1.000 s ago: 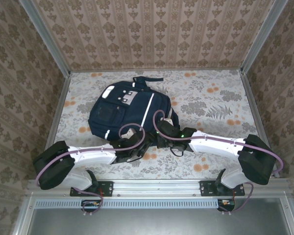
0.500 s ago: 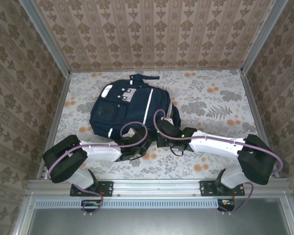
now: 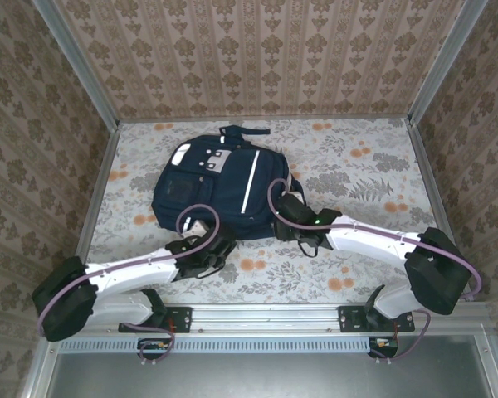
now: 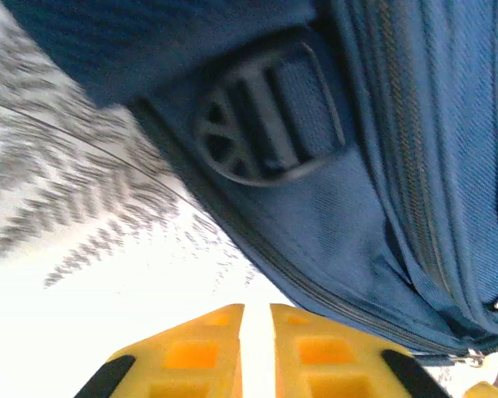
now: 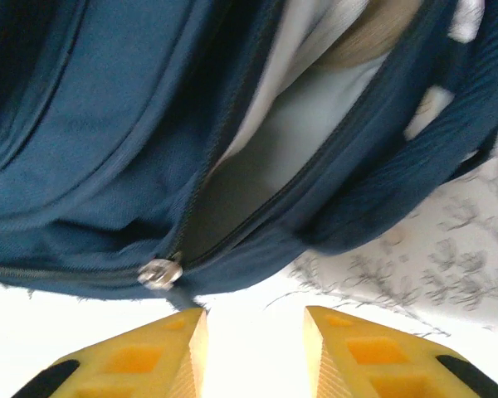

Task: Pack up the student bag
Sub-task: Rotate the student bag at the center of the table.

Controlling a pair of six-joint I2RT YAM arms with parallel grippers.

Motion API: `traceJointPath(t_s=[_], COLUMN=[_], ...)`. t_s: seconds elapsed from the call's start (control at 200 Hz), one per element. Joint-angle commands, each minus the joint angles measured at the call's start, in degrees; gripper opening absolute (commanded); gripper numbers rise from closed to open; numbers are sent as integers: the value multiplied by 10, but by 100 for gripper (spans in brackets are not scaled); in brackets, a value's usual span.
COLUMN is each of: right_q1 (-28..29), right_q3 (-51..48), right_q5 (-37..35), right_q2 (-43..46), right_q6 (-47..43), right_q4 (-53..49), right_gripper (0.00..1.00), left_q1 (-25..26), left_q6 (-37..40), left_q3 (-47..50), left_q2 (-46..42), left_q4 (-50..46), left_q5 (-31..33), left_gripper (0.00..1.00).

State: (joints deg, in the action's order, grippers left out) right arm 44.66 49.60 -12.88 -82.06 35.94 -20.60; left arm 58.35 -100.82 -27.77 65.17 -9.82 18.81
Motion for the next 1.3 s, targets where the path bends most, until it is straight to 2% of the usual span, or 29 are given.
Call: traceJointPath(t_s=[0.0, 0.06, 0.14, 0.205, 0.3, 0.38, 0.48, 0.545, 0.65, 0.755, 0.805, 0.87, 0.995, 1.13, 1.295], right_q1=[-47, -81, -130, -160, -177, -177, -173, -159, -126, -81, -64, -49, -38, -34, -32], right_q3=[34, 47, 70, 92, 116, 130, 116, 98, 79, 62, 54, 42, 31, 33, 31], right_q5=[7, 41, 113, 160, 214, 241, 278, 286, 285, 270, 257, 241, 233, 235, 234], right_q2=[17, 3, -29, -64, -110, -141, -162, -159, -144, -129, -123, -116, -114, -116, -116], right_q6=[-38, -40, -31, -18, -4, 4, 25, 40, 68, 100, 116, 134, 150, 150, 149], right_q4=[-10, 1, 23, 30, 39, 36, 56, 74, 86, 99, 107, 123, 140, 144, 146], right_gripper=[49, 60, 62, 65, 64, 58, 31, 18, 7, 6, 6, 5, 5, 5, 5], left_q1=[-7, -8, -8, -8, -10, -10, -10, -10, -9, -8, -7, -3, 21, 41, 37], left_q6=[52, 75, 92, 98, 114, 120, 121, 117, 117, 119, 113, 93, 48, 13, -21], left_q3=[12, 12, 18, 25, 36, 37, 37, 37, 36, 47, 54, 67, 90, 102, 152], left_q2=[-49, -73, -97, -106, -107, -93, -70, -65, -74, -92, -99, -101, -97, -100, -161], left_q4=[-44, -46, -41, -30, 2, 22, 42, 43, 30, 23, 25, 46, 89, 69, 61], left_q5=[28, 32, 33, 30, 18, 2, -16, -19, -17, -16, -19, -26, -13, 22, 76], left_gripper=[24, 33, 42, 44, 45, 46, 48, 48, 49, 49, 53, 54, 54, 59, 65])
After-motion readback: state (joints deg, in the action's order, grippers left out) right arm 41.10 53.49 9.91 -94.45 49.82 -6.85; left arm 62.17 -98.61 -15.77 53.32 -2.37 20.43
